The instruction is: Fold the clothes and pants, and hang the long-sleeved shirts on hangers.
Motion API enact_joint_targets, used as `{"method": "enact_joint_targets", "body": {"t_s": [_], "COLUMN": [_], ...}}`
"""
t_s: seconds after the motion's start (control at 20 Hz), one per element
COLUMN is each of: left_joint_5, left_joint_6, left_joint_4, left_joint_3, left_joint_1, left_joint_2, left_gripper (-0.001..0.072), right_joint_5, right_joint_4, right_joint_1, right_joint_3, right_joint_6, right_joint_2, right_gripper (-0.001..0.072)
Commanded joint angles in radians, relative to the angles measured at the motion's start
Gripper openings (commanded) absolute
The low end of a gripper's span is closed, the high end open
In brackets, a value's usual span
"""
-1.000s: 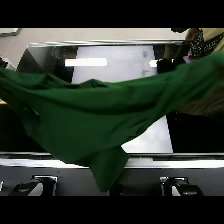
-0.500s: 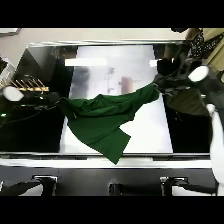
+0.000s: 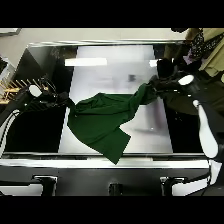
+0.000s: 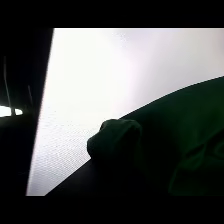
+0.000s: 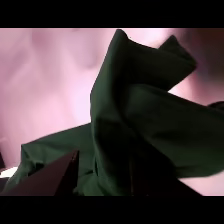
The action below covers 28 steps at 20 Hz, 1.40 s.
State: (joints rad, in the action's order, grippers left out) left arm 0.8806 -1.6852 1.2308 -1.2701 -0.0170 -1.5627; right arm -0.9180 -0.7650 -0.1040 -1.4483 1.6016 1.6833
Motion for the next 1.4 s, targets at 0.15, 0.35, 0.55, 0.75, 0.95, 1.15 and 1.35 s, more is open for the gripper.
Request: {"method": "enact_joint_targets", "body": {"t_s": [0.15,0.35,0.55,0.75,0.95,1.15,1.35], "left_joint_5": [0.170,0.264,0.320,0.344,0.358,0.357,0.358], "left_joint_6": [0.001,0.001,0.001,0.001,0.001,0.001,0.001], "left_joint_4": [0.000,0.000,0.000,0.000,0.000,0.000,0.000], "left_joint_3": [-0.076,-0.076,-0.076,-0.076,-0.076,-0.076,-0.076], "left_joint_1": [0.030,0.030,0.030,0.030,0.030,0.030,0.030], "left_joint_2": [-0.013,-0.013,-0.013,-0.013,-0.013,-0.013,-0.013], "left_gripper": [0.0018,0.0018,0.0018,0.0018,0.0018,0.0018,0.0018], "right_joint_5": [-0.453,-0.458,-0.279,-0.069,0.116,0.142,0.153], "right_joint_4": [-0.007,0.030,0.156,0.229,0.179,0.208,0.234], "right_joint_1": [-0.294,-0.272,-0.108,0.153,0.353,0.384,0.384], "right_joint_3": [0.138,0.541,0.898,0.995,0.995,0.995,0.995], "right_joint_6": [-0.241,-0.278,-0.281,-0.222,-0.061,-0.051,-0.053], "right_joint_2": [-0.220,-0.389,-0.529,-0.554,-0.546,-0.521,-0.521], "right_gripper": [0.0376,0.0374,0.0374,0.0375,0.0375,0.0375,0.0375]}}
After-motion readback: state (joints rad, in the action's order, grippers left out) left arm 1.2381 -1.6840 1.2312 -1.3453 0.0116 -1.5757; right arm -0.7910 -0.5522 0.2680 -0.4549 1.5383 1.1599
